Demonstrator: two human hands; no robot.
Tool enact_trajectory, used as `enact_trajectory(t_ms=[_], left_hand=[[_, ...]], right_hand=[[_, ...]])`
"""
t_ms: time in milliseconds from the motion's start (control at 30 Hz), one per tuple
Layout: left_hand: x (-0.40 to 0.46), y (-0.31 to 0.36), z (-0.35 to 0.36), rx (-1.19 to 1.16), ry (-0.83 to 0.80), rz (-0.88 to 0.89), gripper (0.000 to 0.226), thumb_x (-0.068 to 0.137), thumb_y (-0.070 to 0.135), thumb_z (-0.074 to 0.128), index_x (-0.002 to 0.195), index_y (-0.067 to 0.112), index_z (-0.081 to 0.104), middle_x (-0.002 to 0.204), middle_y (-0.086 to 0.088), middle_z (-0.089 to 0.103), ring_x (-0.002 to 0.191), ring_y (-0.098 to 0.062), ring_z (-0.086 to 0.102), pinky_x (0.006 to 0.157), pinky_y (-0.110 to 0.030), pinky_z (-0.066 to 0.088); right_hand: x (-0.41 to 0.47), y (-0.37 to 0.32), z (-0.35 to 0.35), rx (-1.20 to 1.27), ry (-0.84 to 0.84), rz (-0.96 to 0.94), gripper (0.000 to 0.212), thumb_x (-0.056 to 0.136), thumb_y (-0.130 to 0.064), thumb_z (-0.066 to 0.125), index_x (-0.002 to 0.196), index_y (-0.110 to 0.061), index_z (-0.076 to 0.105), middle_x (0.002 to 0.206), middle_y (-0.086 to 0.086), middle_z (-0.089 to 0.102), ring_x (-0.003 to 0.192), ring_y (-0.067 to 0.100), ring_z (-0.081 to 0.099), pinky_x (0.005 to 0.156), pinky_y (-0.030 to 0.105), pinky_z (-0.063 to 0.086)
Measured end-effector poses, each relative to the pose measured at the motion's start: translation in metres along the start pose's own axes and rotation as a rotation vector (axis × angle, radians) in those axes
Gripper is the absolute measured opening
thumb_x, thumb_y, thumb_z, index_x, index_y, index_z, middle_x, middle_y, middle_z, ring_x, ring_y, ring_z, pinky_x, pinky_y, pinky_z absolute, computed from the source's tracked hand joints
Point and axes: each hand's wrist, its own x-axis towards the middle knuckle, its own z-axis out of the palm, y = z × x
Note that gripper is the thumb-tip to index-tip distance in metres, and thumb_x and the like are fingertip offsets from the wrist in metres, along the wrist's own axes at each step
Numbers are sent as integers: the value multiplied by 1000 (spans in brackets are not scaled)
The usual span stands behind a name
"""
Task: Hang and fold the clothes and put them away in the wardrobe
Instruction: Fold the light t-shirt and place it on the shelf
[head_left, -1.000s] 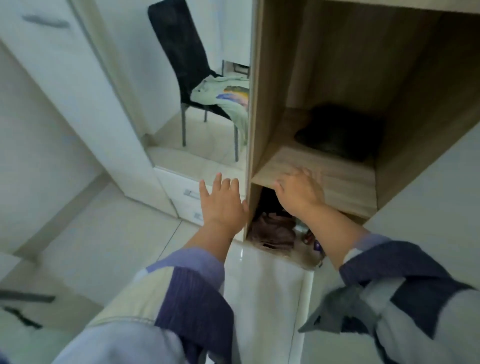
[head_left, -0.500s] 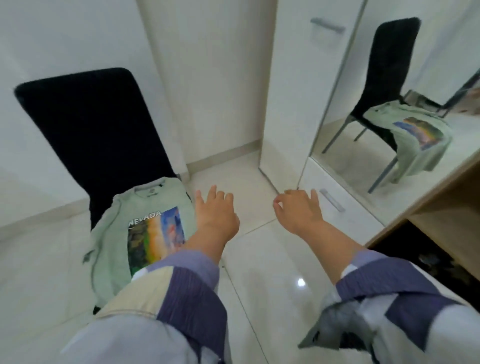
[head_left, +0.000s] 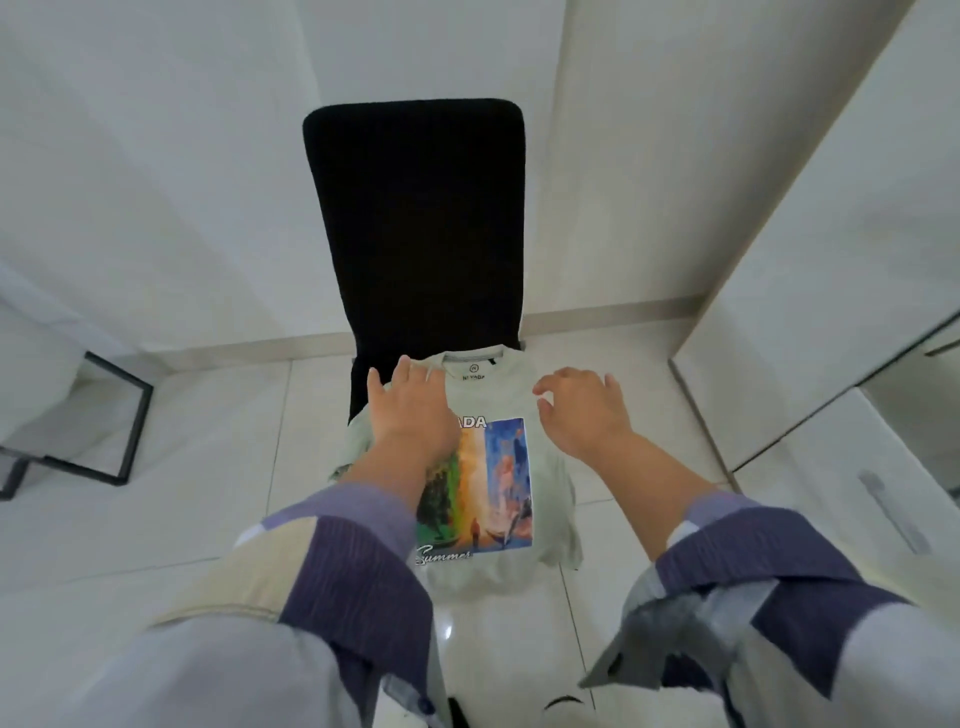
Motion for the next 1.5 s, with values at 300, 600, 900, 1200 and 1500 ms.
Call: enact_trajectory(t_ms=[300, 600, 900, 1200, 1500], left_hand=[[112, -31, 39, -99, -39, -78, 50, 91, 27, 45, 140, 20, 38, 144, -1, 41, 139, -21, 29, 113, -45, 23], [253, -30, 108, -161, -158, -153, 46, 91, 19, 49, 136, 19, 42, 132, -1, 52, 120, -24, 46, 92, -39, 39], [309, -19, 196, -99, -227, -173, 52, 87, 19, 57, 135, 18, 37, 131, -2, 47, 121, -26, 43, 96, -41, 38], [298, -31, 188, 6, -110, -170, 30, 93, 16, 50, 122, 20, 52, 116, -2, 55, 111, -27, 46, 84, -38, 35], [226, -32, 110, -26, -83, -125, 29, 93, 15, 46, 122, 16, 48, 121, -4, 53, 115, -25, 47, 90, -38, 36]], right_hand=[[137, -2, 33, -11, -131, -17, 42, 92, -14, 46, 130, -29, 52, 133, 4, 51, 121, 27, 47, 107, 41, 31], [284, 10, 112, 14, -280, -7, 50, 89, -6, 49, 135, -25, 48, 133, 4, 51, 120, 25, 48, 102, 38, 39], [351, 26, 197, -43, -319, -27, 66, 85, -2, 47, 145, -19, 26, 145, 5, 40, 135, 25, 35, 117, 44, 19], [341, 34, 195, -181, -205, -28, 35, 90, -5, 40, 121, -12, 54, 112, 7, 60, 112, 27, 52, 118, 44, 14], [251, 4, 115, 41, -137, 47, 27, 97, -10, 35, 123, -12, 37, 99, 16, 62, 77, 32, 53, 64, 36, 38]])
